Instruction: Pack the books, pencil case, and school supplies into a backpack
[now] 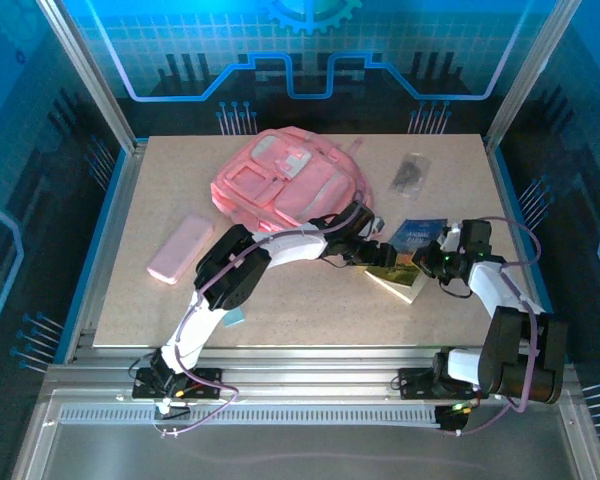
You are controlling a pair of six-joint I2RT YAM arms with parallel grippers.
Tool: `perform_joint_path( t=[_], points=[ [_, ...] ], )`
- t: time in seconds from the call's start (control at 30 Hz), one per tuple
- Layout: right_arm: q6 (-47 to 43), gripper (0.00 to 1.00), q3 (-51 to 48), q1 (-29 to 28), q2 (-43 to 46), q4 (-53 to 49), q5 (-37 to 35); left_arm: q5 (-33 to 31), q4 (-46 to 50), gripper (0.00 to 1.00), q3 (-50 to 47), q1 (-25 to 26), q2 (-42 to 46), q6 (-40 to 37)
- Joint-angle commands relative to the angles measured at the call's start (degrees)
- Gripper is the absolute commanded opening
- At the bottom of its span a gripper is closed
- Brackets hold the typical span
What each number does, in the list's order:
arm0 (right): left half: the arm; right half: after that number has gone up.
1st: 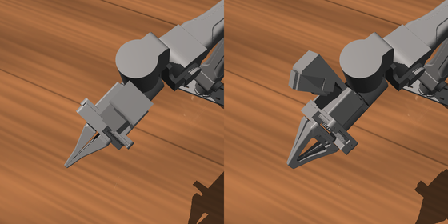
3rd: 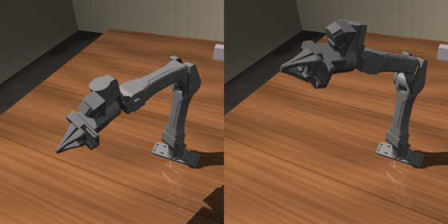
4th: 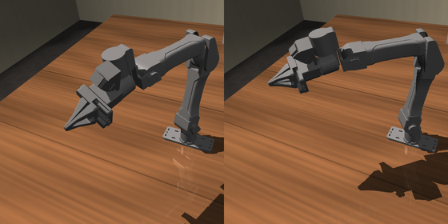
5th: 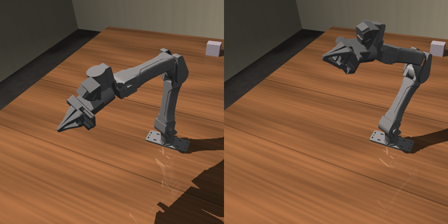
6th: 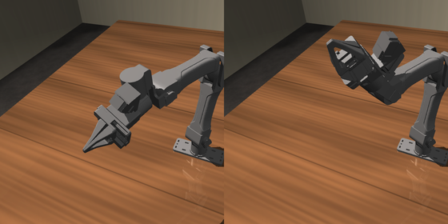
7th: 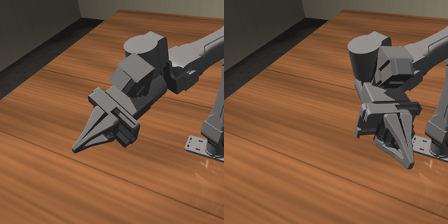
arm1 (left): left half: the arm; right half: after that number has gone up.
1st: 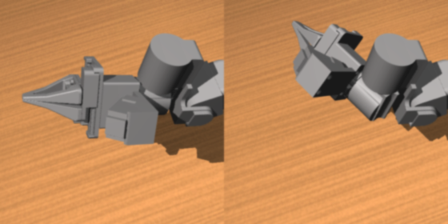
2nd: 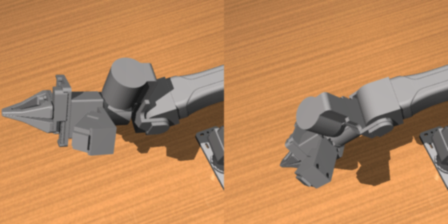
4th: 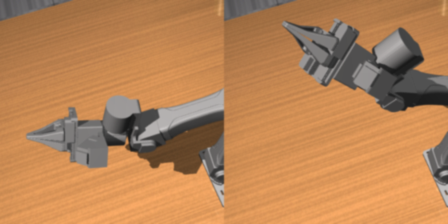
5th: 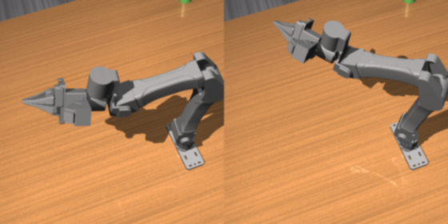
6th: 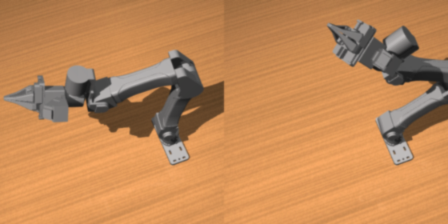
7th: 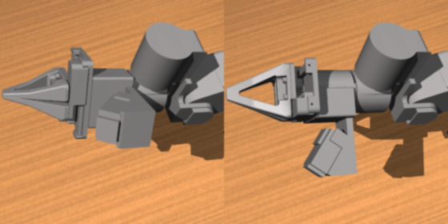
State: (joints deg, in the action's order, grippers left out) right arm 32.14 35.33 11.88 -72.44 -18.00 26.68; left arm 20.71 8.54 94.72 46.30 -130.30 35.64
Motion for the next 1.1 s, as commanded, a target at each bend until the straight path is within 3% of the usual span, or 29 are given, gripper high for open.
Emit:
perform_joint_path(
  t=[0.0, 0.33, 0.47, 0.63, 0.9, 1.07],
  points=[
    [-0.5, 0.0, 2.9, -0.8, 2.7, 0.6, 4.6, 4.0, -3.9, 0.97, -3.6, -3.5, 4.0, 4.6],
    [3.3, 0.0, 5.9, -3.9, 3.4, 7.0, 20.8, 8.8, -27.0, 0.99, -15.8, -7.4, 4.4, 18.8],
    [5.8, 0.0, 4.7, -6.7, 3.9, 12.2, 23.8, 8.9, -32.7, 0.99, -18.6, -7.4, 4.1, 22.3],
    [1.5, 0.0, 1.9, -6.8, 3.3, 9.0, 20.3, 9.1, -36.7, 0.99, -19.9, -7.5, 3.5, 25.4],
    [0.6, 0.0, -3.5, -4.1, -8.5, 7.4, 17.4, 9.3, -40.8, 0.94, -20.7, -7.4, 2.7, 28.2],
    [-0.5, 0.0, -1.8, -4.1, -7.8, -0.6, 6.9, 9.8, -40.8, 0.89, -21.3, -7.3, 2.8, 27.9]
  ],
)
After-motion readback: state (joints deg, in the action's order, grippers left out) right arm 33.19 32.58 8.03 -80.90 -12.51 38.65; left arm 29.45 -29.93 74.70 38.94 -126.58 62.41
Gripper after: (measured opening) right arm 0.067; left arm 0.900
